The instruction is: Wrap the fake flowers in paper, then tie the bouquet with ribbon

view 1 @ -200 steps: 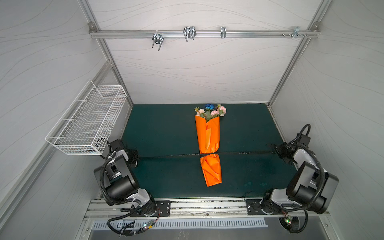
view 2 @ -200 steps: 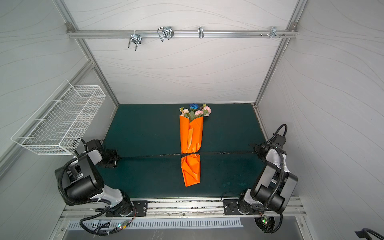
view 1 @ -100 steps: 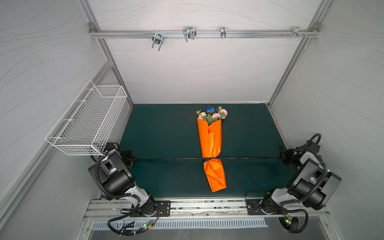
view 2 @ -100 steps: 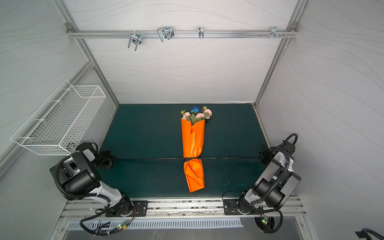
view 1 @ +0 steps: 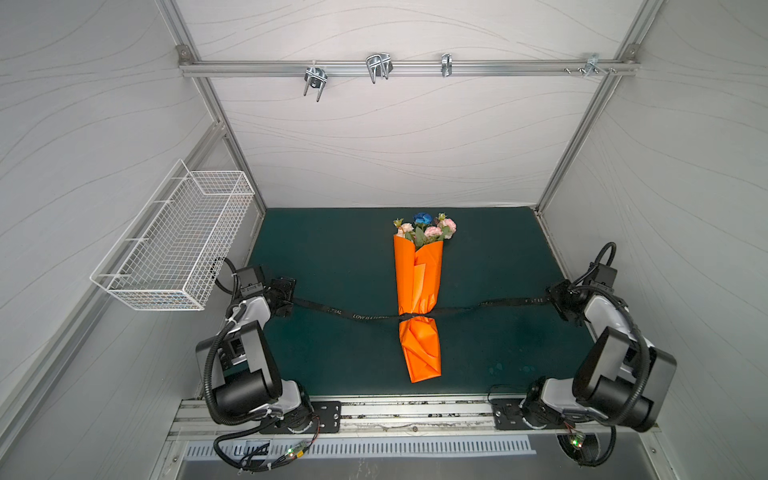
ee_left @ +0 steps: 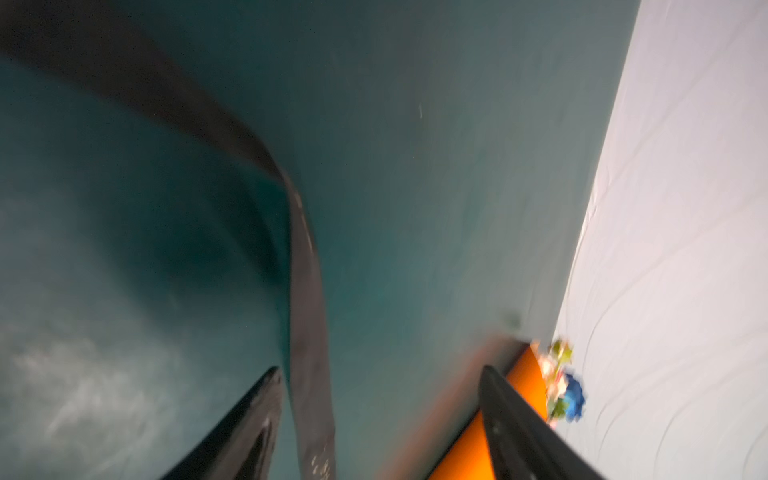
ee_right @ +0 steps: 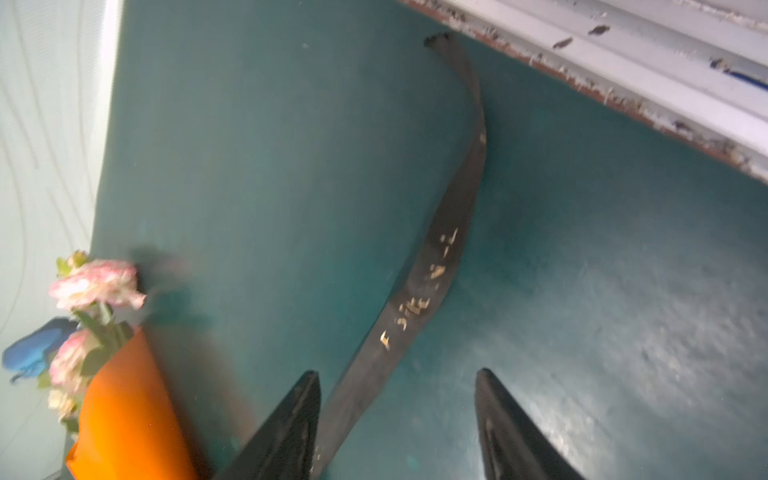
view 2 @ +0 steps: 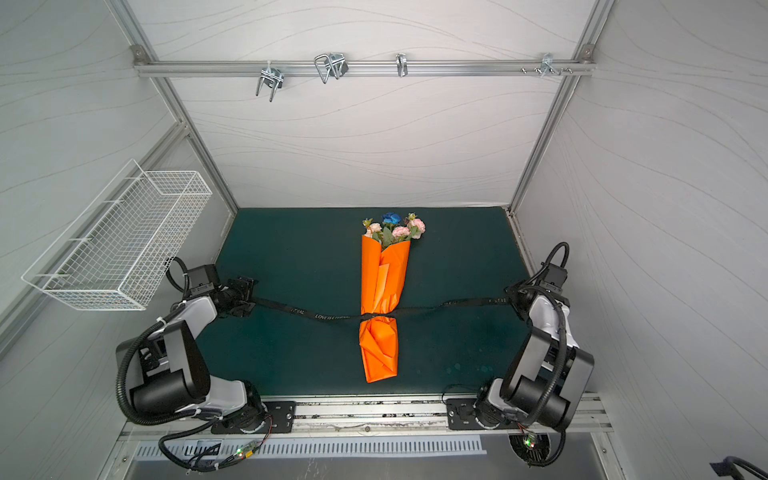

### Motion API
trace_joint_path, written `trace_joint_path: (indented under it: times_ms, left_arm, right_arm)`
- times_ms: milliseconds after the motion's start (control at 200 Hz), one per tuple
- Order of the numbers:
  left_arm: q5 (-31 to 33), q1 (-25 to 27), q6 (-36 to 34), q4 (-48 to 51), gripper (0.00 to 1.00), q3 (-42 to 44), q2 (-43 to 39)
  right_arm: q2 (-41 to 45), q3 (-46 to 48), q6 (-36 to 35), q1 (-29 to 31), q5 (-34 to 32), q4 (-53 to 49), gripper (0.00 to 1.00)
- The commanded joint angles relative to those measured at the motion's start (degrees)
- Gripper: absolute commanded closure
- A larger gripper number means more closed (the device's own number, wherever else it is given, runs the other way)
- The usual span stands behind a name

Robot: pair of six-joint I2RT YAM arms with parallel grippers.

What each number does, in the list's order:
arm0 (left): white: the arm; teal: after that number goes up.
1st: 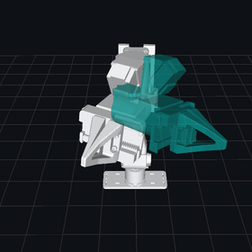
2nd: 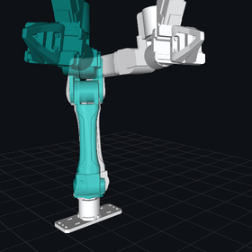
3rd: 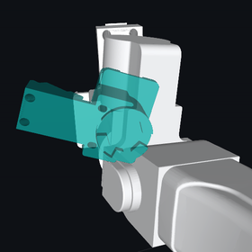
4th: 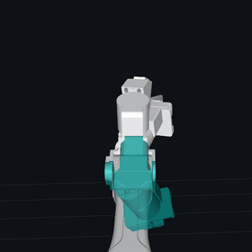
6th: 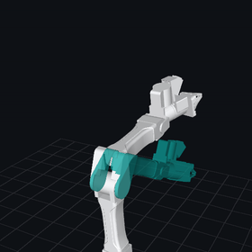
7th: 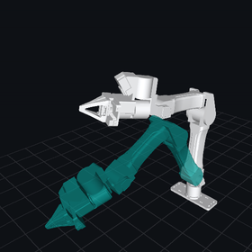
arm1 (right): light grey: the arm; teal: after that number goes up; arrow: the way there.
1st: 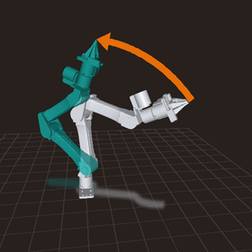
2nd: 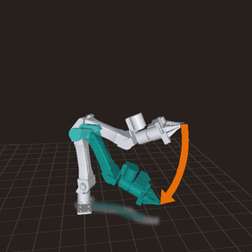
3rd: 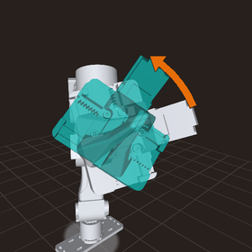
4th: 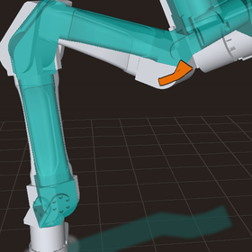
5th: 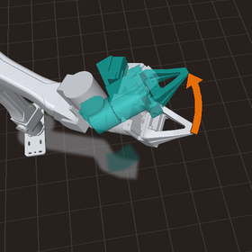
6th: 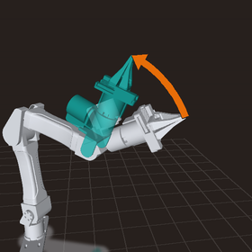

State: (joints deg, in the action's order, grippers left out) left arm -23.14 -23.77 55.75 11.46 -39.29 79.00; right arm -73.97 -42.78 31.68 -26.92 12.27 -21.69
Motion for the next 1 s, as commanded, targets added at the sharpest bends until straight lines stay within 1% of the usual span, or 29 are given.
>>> trace_joint_path:
  times_ms: [0, 45, 130, 165, 215, 265, 330, 395, 430, 495, 530, 660, 715, 815, 900, 995]
  left_arm:
    - [-2.1, 4.5, -1.5, 3.9, 0.22, -0.9, -4.9]
    - [-3.5, 7.4, -2.0, 6.0, 0.22, -1.1, -6.3]
    - [-4.7, 13.3, -1.0, 7.0, 0.21, 1.4, -9.8]
    - [-4.7, 16.0, -0.5, 6.8, 0.19, 2.7, -11.2]
    - [-4.6, 19.9, -0.2, 7.0, 0.13, 4.3, -12.7]
    - [-4.8, 23.8, 0.2, 7.7, 0.11, 5.5, -13.3]
    - [-5.3, 27.7, 1.9, 7.1, 0.11, 8.1, -13.7]
    - [-5.1, 31.2, 4.9, 4.2, 0.11, 11.0, -13.8]
    - [-4.4, 32.9, 6.4, 2.5, 0.09, 12.1, -13.6]
    - [-3.8, 35.4, 7.9, -0.8, 0.04, 13.0, -12.0]
    - [-3.8, 36.5, 8.5, -2.7, 0.02, 12.9, -10.7]
    - [-3.4, 39.1, 8.6, -6.7, 0.01, 10.3, -4.7]
    - [-2.9, 39.4, 8.3, -7.5, 0.01, 9.4, -2.2]
    - [-2.0, 39.5, 8.2, -9.0, 0.01, 8.7, 1.7]
    - [-1.2, 39.5, 8.6, -9.5, 0.01, 8.2, 5.0]
    - [-1.4, 40.1, 10.2, -12.1, 0.01, 8.4, 8.6]
  right_arm:
    - [6.5, 2.4, -0.7, 3.3, 1.8, -6.2, 0.36]
    - [9.3, 3.1, -0.8, 6.2, 2.4, -7.9, 0.35]
    - [13.6, 4.5, -0.2, 13.0, 2.6, -10.7, 0.34]
    - [15.3, 5.1, 0.4, 15.9, 2.0, -11.4, 0.33]
    - [17.1, 5.9, 1.0, 20.2, 0.6, -12.1, 0.31]
    - [17.9, 6.0, 1.5, 24.3, -2.4, -13.4, 0.29]
    - [17.0, 5.6, 1.4, 29.2, -6.1, -14.2, 0.28]
    - [14.3, 4.6, 1.5, 34.1, -10.4, -14.7, 0.25]
    - [12.4, 3.9, 1.7, 36.5, -12.4, -14.6, 0.24]
    - [8.7, 3.1, 2.3, 39.5, -14.1, -13.6, 0.21]
    - [6.9, 2.9, 2.7, 40.7, -14.8, -12.6, 0.20]
    - [0.9, 0.9, 3.5, 43.4, -17.1, -9.1, 0.14]
    - [-2.0, -0.6, 3.4, 43.4, -18.3, -8.7, 0.12]
    - [-8.0, -3.7, 2.8, 43.2, -22.7, -8.9, 0.08]
    - [-12.1, -6.0, 2.0, 43.0, -26.0, -9.0, 0.07]
    - [-15.3, -7.2, 1.5, 41.7, -25.8, -8.0, 0.08]
